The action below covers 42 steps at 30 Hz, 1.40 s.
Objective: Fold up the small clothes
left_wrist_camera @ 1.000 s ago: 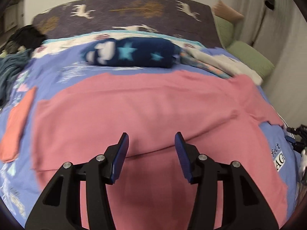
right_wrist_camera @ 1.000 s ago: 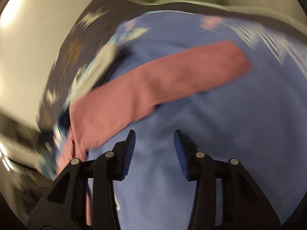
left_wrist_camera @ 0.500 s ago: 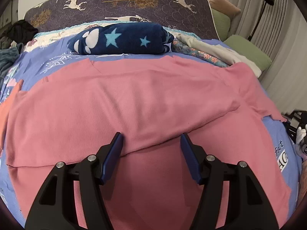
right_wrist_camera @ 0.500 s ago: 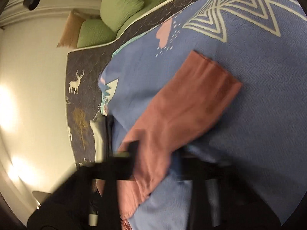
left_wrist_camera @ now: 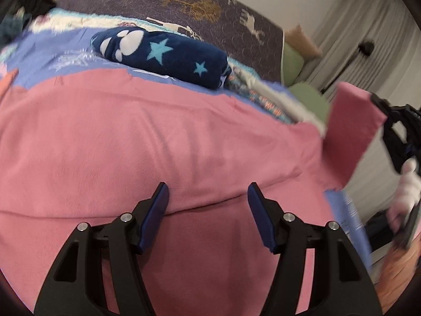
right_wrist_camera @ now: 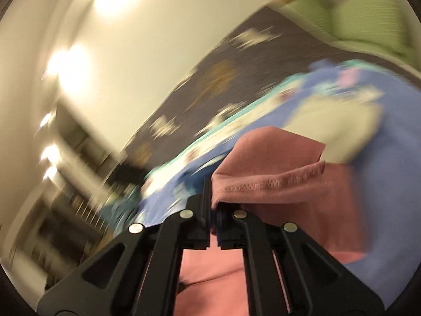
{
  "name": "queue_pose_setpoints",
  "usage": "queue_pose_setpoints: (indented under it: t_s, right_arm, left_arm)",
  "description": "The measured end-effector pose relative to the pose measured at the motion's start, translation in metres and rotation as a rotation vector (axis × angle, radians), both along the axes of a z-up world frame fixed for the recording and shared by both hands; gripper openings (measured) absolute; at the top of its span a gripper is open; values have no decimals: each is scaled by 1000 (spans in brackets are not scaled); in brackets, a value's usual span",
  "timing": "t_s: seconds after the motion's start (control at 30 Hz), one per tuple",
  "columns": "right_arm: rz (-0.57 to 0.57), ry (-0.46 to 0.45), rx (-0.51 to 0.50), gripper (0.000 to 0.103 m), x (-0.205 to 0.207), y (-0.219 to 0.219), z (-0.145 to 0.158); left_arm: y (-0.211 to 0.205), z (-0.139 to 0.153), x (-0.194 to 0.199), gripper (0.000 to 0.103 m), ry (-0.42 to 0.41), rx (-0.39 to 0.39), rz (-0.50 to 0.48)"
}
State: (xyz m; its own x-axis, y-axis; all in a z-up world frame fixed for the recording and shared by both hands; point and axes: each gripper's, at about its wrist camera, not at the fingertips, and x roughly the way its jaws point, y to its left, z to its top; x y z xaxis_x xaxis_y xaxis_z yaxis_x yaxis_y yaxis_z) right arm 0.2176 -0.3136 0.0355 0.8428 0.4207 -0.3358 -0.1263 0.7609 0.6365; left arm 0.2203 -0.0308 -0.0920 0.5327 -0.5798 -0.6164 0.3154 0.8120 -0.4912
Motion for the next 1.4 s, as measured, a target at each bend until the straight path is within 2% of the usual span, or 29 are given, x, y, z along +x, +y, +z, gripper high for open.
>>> queue_pose_setpoints:
  t_s: [0.13,0.2,0.23,0.3,0.5,0.63,0.73,0.77,0.8,0.93,1.0,1.03,1.07,1.13,1.2,1.33,1.37,1.4]
  right_arm:
    - [189,53,-176,4,24,92,-24]
    - [292,103,-301,7,29,132,-45]
    - [334,126,-394,8,30,151,-59]
    - [370,128,-507,9,17,172,-74]
    - [419,131,-621,26,-22,178,-98]
    - [435,140,-626,31,-39,172,-103]
    - [410,134,-642,49,-45,161,-99]
    - [389,152,-616,55,-43,154,-98]
    - [379,167,-582,55,-40,148,-98]
    - [321,289,-314,55,-18,111,-106]
    - [327,363,-103,55,-4,96,-117]
    - [322,401,36,56,5,88,-125]
    - [312,422,116,60,11,84,-129]
    - [278,444,226,60,23,81,-134]
    - [270,395,234,58,36,93,-122]
    - [519,243,248,58,41,147,-81]
    - [553,210,222,58,38,157,-70]
    - [547,190,153,58,34,163,-61]
  left_arm:
    - [31,6,-8,63,-10,-150,56]
    - [41,10,-8,63,-27,-177,40]
    - [45,12,-8,63,-35,-185,33]
    - [48,11,-6,63,-27,-220,12]
    - [42,7,0,63,2,-271,-38]
    - [38,11,-3,63,-16,-251,-49]
    - [35,13,-6,63,-31,-220,-49]
    - [35,13,-6,63,-32,-209,-44]
    - [35,13,-6,63,-32,-201,-37]
    - [42,14,-8,63,-43,-182,23]
    - [50,17,-10,63,-58,-187,51]
    - [55,19,-10,63,-66,-192,72]
    - [60,21,-11,63,-73,-199,87]
    - [71,25,-10,63,-86,-209,124]
    - [81,26,-9,63,-93,-215,147]
    - [94,25,-6,63,-91,-200,133]
    - [94,24,-4,63,-89,-195,121]
    - [93,21,-3,64,-79,-193,99]
